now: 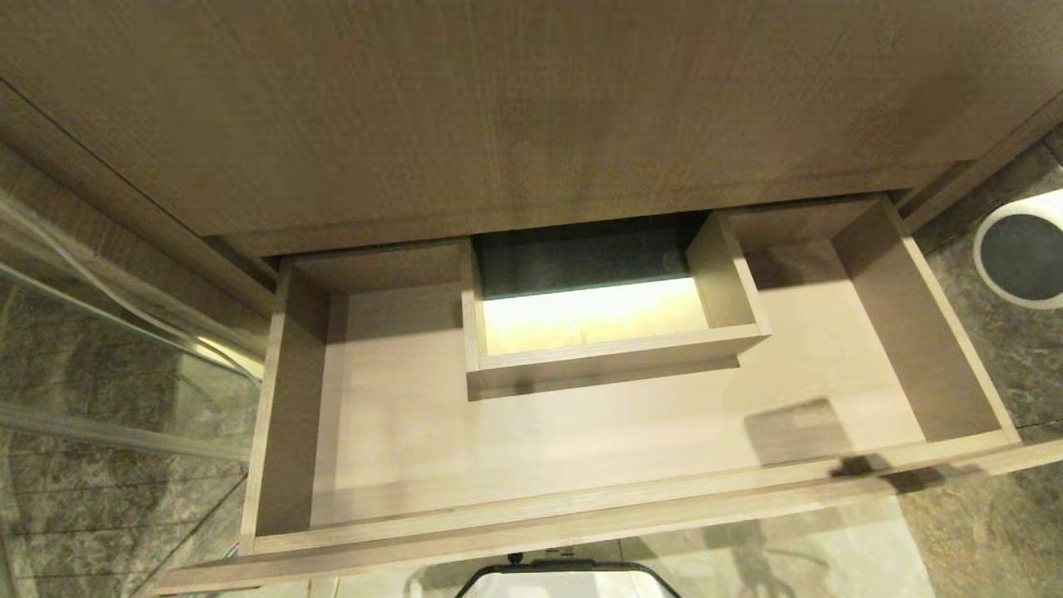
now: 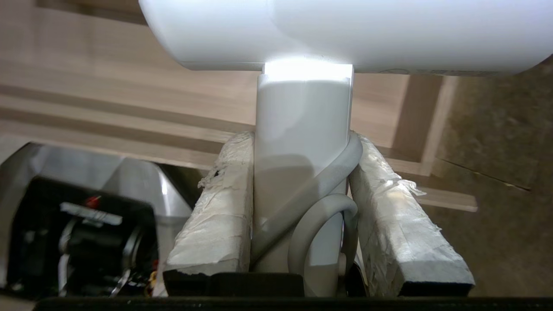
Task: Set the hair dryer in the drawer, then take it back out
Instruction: Put it into the drawer
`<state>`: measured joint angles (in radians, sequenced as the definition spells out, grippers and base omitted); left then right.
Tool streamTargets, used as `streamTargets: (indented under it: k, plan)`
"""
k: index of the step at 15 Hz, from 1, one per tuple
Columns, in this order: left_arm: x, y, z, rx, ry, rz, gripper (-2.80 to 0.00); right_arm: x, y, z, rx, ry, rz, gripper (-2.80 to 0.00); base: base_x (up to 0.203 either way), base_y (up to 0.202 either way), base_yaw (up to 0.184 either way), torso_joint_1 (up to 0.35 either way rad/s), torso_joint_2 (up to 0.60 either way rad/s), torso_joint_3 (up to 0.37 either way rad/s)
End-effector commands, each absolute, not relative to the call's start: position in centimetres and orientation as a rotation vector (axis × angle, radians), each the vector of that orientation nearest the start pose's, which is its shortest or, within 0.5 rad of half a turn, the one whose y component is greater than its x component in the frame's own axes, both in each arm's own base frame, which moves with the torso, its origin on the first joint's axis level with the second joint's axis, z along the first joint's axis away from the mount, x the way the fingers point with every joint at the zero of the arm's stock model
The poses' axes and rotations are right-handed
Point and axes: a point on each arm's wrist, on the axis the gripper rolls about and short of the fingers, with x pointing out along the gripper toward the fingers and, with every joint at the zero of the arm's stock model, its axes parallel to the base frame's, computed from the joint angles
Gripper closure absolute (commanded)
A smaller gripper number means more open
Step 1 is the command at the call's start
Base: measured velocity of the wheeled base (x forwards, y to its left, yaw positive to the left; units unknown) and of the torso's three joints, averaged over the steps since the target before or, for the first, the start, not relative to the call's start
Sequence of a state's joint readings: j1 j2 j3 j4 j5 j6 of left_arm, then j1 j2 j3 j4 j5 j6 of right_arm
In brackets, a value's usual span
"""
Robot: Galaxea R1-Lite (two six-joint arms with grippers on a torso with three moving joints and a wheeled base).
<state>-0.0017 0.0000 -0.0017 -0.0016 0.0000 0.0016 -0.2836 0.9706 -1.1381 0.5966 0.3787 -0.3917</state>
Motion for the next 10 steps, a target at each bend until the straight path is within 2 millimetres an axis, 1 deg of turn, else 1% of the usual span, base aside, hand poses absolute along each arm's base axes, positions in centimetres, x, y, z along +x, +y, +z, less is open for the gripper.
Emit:
streamTargets:
  k: [1,3,5,8,10]
  plan:
    - [-2.28,0.0,7.63,0.002,-0.003,-0.002,0.0,8.15,-1.5,30.87,-0.246,0.384,0.175,0.0,0.0,0.0,0.0,-0.007,0.34,0.354]
    - [-2.28,0.0,7.63,0.0,-0.003,-0.002,0.0,8.15,-1.49,30.87,-0.247,0.384,0.177,0.0,0.0,0.0,0.0,-0.091,0.36,0.312]
    - [-2.28,0.0,7.63,0.001,-0.003,-0.002,0.0,8.18,-1.52,30.94,-0.249,0.378,0.173,0.0,0.0,0.0,0.0,0.002,0.34,0.276]
    - [-2.29,0.0,7.62,0.001,-0.004,-0.002,0.0,8.25,-1.53,30.95,-0.249,0.377,0.174,0.0,0.0,0.0,0.0,0.089,0.15,0.299]
    - [-2.28,0.01,7.63,0.001,-0.003,-0.003,0.0,8.28,-1.54,30.95,-0.249,0.377,0.174,0.0,0.0,0.0,0.0,0.082,0.04,0.126]
